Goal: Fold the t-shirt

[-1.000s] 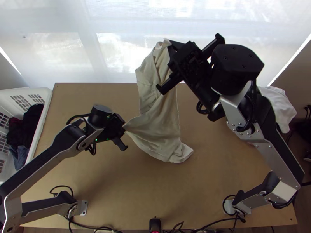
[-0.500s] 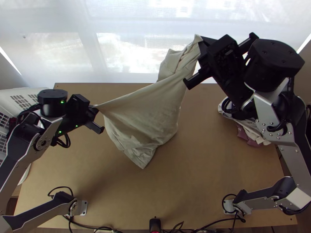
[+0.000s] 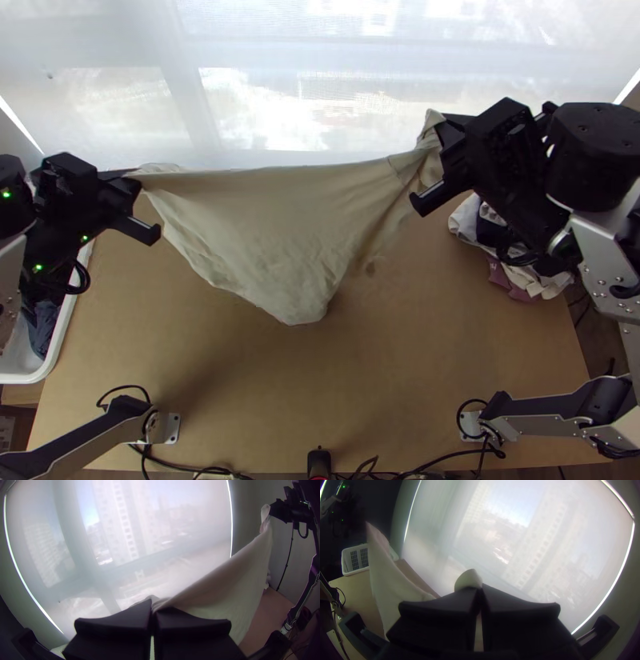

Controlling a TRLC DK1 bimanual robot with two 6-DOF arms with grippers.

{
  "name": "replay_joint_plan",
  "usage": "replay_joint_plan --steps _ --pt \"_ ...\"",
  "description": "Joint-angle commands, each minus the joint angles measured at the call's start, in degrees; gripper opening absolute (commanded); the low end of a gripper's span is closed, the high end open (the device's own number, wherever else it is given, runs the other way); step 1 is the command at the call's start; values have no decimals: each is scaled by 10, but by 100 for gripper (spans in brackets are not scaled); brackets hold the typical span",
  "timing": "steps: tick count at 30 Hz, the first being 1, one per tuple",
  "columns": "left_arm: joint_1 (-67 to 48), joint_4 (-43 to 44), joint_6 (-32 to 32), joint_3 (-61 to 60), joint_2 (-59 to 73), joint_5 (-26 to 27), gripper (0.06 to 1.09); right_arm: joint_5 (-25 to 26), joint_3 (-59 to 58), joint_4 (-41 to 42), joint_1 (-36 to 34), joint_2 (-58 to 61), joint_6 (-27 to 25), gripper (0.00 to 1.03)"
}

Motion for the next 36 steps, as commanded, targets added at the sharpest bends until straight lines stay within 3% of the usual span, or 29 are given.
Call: replay_joint_plan --steps 1,12,20,31,33,36 --pt "23 -4 -1 100 15 0 9 -3 22 -17 4 -8 9 3" --pt "54 6 -1 175 5 0 9 -4 27 -25 50 -51 3 3" --pt "56 9 -55 227 -32 -6 9 -4 30 31 73 -96 -22 3" --pt "76 -62 -45 251 -95 -4 9 -5 33 1 82 -164 -42 3" --pt "75 -97 -48 256 -108 8 9 -7 32 -21 84 -175 -39 3" --pt "90 -176 -48 255 -131 80 9 -13 31 -65 89 -182 -21 3"
